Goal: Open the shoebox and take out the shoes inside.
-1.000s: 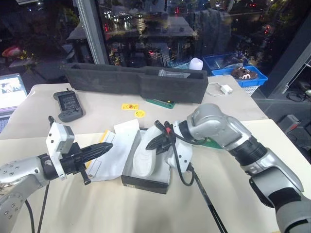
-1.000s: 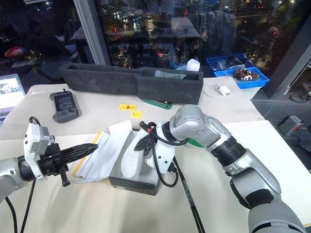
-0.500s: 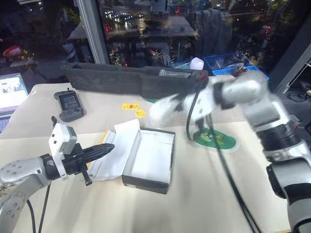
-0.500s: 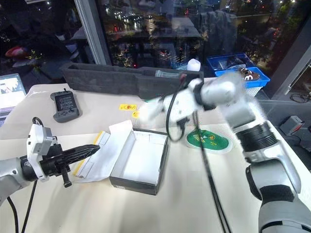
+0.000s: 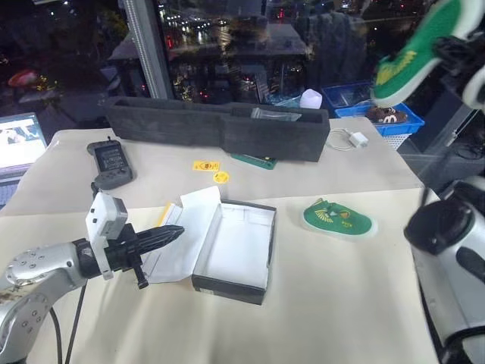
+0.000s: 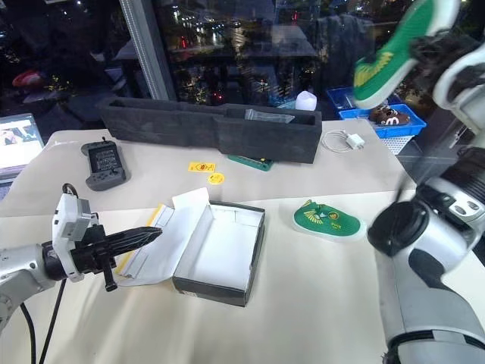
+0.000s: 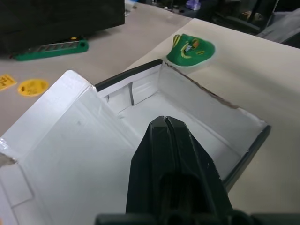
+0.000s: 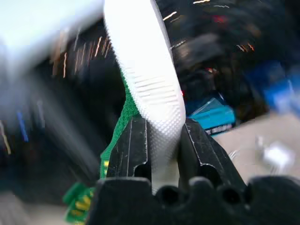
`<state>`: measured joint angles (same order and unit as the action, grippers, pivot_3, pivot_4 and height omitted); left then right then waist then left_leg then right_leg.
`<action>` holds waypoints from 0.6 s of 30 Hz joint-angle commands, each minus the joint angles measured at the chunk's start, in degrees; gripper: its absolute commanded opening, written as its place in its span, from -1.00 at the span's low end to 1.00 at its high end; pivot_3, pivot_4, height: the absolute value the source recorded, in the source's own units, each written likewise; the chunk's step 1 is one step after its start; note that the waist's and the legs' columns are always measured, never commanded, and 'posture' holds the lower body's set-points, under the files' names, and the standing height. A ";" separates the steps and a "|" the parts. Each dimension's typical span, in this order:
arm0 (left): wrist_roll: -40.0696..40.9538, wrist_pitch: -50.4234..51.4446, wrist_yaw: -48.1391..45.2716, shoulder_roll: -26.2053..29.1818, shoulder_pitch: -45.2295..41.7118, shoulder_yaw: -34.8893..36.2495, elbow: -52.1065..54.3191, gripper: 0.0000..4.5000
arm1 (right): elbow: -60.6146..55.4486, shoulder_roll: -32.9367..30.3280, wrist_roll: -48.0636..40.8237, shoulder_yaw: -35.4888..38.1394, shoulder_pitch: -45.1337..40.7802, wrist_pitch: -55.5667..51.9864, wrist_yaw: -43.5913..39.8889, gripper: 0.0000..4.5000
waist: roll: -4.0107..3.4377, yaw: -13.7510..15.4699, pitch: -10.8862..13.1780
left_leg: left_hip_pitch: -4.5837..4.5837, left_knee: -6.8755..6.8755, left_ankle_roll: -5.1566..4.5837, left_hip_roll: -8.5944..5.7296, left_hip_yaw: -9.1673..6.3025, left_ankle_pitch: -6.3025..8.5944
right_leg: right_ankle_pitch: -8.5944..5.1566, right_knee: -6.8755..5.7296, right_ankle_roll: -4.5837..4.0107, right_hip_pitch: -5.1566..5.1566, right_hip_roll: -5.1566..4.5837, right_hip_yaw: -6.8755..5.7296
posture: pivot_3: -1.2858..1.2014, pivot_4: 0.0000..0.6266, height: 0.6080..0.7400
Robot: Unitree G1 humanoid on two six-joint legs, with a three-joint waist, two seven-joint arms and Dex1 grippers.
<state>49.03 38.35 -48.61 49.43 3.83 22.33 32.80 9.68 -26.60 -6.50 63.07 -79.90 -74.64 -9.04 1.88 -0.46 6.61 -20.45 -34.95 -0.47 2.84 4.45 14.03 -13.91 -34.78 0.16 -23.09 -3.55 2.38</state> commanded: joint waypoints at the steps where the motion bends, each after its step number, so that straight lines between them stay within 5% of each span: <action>1: -0.58 -1.60 -0.87 0.11 -1.55 -0.30 0.12 -1.00 | -12.79 6.31 1.64 12.40 0.99 -8.79 9.23 -0.80 | -0.17 -0.59 -0.03 | -0.03 -0.01 0.00 0.00 0.01 0.00 | 0.02 -0.03 0.04 -0.03 0.01 0.05 | 0.03 -0.52 1.00; 7: -1.57 -2.18 -2.53 0.39 -2.64 -1.64 -1.22 -1.00 | -31.95 23.05 3.13 31.24 0.35 -17.36 11.93 -0.80 | -1.03 -2.20 -0.06 | -0.12 0.03 -0.05 -0.08 -0.01 -0.02 | 0.06 -0.19 0.24 0.00 0.33 0.23 | 0.03 -0.52 1.00; 18: -2.00 -2.03 -4.15 0.65 -2.97 -1.32 -1.84 -1.00 | -56.36 46.62 -8.43 33.80 17.32 -17.86 5.15 -0.80 | -0.95 -1.62 -0.10 | -0.44 -0.16 0.04 -0.28 -0.17 -0.07 | -0.05 -0.10 0.44 -0.07 0.19 0.04 | 0.03 -0.52 1.00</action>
<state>47.09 37.36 -52.31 49.51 1.13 19.91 30.50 -40.61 7.80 -10.34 98.17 -67.42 -92.11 -1.28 0.93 -2.07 6.50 -20.97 -35.10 -0.43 2.56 4.25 13.96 -13.96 -34.87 0.60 -23.19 -3.36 2.43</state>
